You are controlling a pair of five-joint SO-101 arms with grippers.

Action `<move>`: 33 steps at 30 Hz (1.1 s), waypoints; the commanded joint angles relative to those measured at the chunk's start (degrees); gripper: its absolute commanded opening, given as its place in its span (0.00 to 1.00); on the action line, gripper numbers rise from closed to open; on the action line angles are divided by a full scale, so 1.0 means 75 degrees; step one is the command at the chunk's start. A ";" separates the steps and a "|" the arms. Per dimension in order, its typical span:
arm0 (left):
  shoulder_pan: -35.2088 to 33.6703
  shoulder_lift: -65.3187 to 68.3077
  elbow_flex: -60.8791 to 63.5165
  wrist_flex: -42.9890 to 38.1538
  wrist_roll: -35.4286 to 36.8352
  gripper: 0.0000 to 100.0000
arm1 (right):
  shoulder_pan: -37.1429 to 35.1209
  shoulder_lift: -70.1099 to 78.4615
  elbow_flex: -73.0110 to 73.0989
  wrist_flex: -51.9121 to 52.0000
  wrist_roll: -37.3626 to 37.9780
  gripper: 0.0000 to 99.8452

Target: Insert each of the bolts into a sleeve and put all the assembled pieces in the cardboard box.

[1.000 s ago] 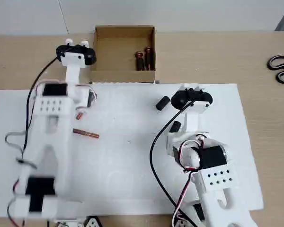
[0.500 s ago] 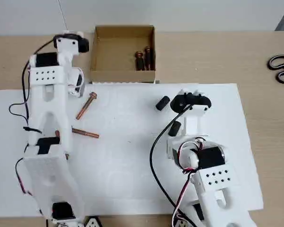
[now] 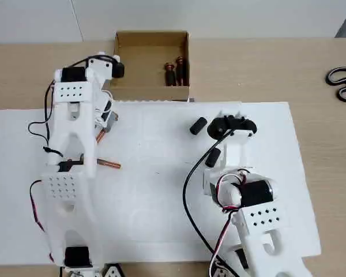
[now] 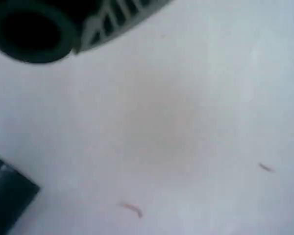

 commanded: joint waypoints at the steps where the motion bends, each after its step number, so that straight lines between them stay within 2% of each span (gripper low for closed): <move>1: 0.0035 0.0094 -0.0311 -0.0082 -0.0059 0.09 | 0.0053 -0.0182 0.0117 -0.0369 -0.0082 0.00; 23: 0.0141 0.0774 -0.0615 -0.0727 -0.0059 0.12 | 0.0029 -0.0182 0.0164 -0.0440 -0.0059 0.00; 27: 0.0152 0.1032 -0.0990 -0.0821 -0.0047 0.12 | 0.0029 -0.0182 0.0164 -0.0416 -0.0059 0.00; 33: 0.0633 0.1160 -0.1834 -0.0563 -0.0035 0.12 | 0.0029 -0.0182 0.0164 -0.0416 -0.0059 0.00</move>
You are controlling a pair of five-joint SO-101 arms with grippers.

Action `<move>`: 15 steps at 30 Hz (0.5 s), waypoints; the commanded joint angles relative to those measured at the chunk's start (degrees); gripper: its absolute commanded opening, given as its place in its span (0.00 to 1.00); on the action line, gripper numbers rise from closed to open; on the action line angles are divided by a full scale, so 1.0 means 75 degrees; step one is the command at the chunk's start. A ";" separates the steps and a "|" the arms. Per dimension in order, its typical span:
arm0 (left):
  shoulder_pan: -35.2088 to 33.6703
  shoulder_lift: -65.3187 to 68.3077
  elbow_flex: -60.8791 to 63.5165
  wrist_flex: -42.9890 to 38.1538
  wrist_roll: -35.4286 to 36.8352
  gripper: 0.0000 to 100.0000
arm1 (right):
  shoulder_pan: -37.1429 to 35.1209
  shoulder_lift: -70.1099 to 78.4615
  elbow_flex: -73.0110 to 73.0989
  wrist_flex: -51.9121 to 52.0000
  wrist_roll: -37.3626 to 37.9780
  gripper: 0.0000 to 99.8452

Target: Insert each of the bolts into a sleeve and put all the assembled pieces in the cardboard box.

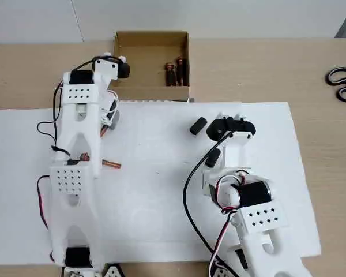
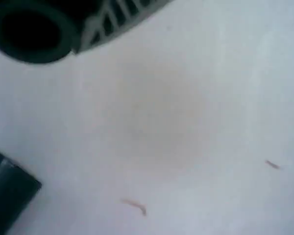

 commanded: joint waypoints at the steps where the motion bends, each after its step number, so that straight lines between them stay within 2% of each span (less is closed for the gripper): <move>1: 0.0445 -0.0035 -0.0545 -0.0070 0.0047 0.12 | 0.0029 -0.0182 -0.0059 -0.0123 -0.0059 0.00; 9: 0.0434 0.0527 -0.0557 -0.0059 0.0059 0.11 | 0.0029 -0.0182 -0.0059 -0.0111 -0.0059 0.00; 15: 0.0363 0.0610 -0.0592 -0.0012 0.0059 0.02 | 0.0029 -0.0182 -0.0059 -0.0111 -0.0059 0.00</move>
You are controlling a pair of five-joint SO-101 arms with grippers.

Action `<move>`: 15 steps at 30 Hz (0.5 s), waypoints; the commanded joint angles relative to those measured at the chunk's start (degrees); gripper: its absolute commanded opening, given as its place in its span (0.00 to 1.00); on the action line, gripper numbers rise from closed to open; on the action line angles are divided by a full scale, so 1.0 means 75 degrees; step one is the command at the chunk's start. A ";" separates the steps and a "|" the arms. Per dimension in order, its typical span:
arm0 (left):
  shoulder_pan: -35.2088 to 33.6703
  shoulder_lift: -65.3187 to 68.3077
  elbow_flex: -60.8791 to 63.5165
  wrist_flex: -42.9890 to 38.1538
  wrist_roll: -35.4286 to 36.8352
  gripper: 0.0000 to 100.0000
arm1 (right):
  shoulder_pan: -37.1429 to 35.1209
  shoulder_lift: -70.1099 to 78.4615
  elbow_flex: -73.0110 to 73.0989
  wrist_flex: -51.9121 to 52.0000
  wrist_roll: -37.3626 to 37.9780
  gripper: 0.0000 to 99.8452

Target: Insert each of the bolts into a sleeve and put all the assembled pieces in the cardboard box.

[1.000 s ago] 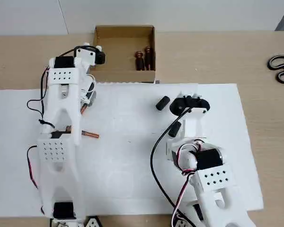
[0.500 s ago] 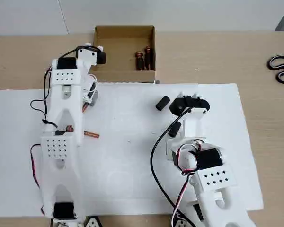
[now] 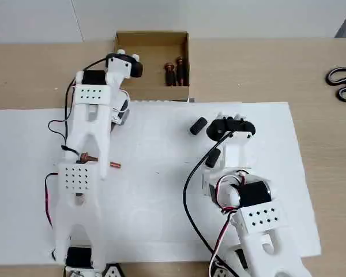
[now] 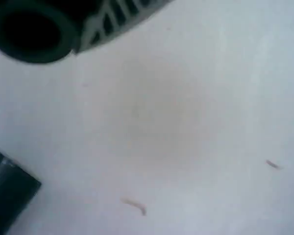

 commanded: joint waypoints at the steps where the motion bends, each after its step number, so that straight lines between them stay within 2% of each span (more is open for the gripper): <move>1: -0.0070 0.0105 -0.0064 0.0023 0.0035 0.00 | 0.0041 -0.0182 -0.0059 -0.0111 -0.0059 0.00; 8: -0.0023 0.0047 -0.0100 0.0270 0.0035 0.01 | 0.0041 -0.0193 -0.0105 -0.0123 -0.0059 0.00; 11: -0.0023 -0.0152 -0.0686 0.0715 0.0035 0.01 | 0.0041 -0.0193 -0.0293 -0.0111 -0.0059 0.00; 15: 0.0070 -0.0891 -0.1319 0.0727 0.0035 0.01 | 0.0041 -0.0193 -0.0903 0.0135 -0.0023 0.00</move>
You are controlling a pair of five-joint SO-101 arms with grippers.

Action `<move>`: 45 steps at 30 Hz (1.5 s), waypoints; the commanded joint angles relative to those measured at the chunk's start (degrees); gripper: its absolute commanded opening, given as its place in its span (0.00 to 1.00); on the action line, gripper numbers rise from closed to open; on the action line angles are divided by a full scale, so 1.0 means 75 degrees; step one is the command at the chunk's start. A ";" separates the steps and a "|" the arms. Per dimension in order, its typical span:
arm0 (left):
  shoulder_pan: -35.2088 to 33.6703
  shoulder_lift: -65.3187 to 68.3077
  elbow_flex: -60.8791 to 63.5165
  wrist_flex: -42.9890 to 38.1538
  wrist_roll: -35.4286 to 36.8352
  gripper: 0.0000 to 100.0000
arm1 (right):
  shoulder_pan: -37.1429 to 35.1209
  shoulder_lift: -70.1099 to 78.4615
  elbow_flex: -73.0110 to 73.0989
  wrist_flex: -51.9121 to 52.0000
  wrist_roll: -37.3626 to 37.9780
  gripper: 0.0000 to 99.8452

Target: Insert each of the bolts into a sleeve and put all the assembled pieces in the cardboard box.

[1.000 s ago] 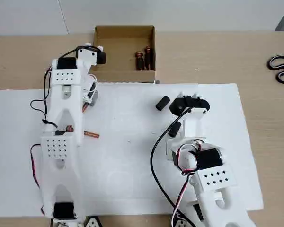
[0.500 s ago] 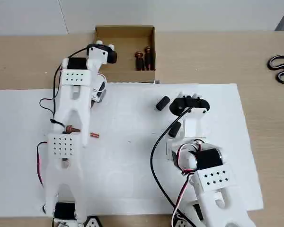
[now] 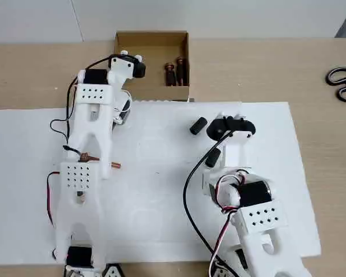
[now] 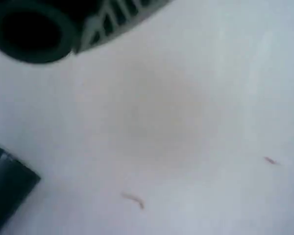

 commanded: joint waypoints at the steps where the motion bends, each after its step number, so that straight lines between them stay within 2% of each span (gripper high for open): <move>1: 0.0105 -0.1254 -0.0686 0.0176 0.0012 0.01 | 0.0041 -0.0193 -0.0949 0.0334 -0.0035 0.00; 5: 0.0410 -0.2485 -0.0697 0.0176 0.0117 0.01 | 0.0041 -0.0193 -0.1442 0.0791 -0.0023 0.00; 11: 0.0633 -0.4044 -0.0393 0.0176 0.1336 0.01 | 0.0029 -0.0651 -0.1770 0.1401 -0.0012 0.00; 14: 0.0668 -0.4911 0.0322 0.0176 0.1582 0.01 | -0.0182 -0.1319 -0.1770 0.1483 0.0094 0.00; 18: 0.0656 -0.6295 0.1225 0.0164 0.1700 0.01 | -0.0932 -0.2549 -0.1758 0.1999 0.0199 0.00; 22: 0.0703 -0.7807 0.1952 0.0129 0.2403 0.01 | -0.1565 -0.3616 -0.1606 0.2538 0.0199 0.00; 31: 0.0656 -1.1007 0.4882 0.0000 0.3106 0.01 | -0.2045 -0.4718 -0.0645 0.2432 0.0246 0.00; 37: 0.0656 -1.3515 0.7930 -0.1114 0.3282 0.01 | -0.2139 -0.4812 -0.0094 0.1553 0.0258 0.00; 45: 0.0715 -1.7395 1.3040 -0.4653 0.3950 0.01 | -0.2526 -0.4823 0.0891 0.0287 0.0270 0.00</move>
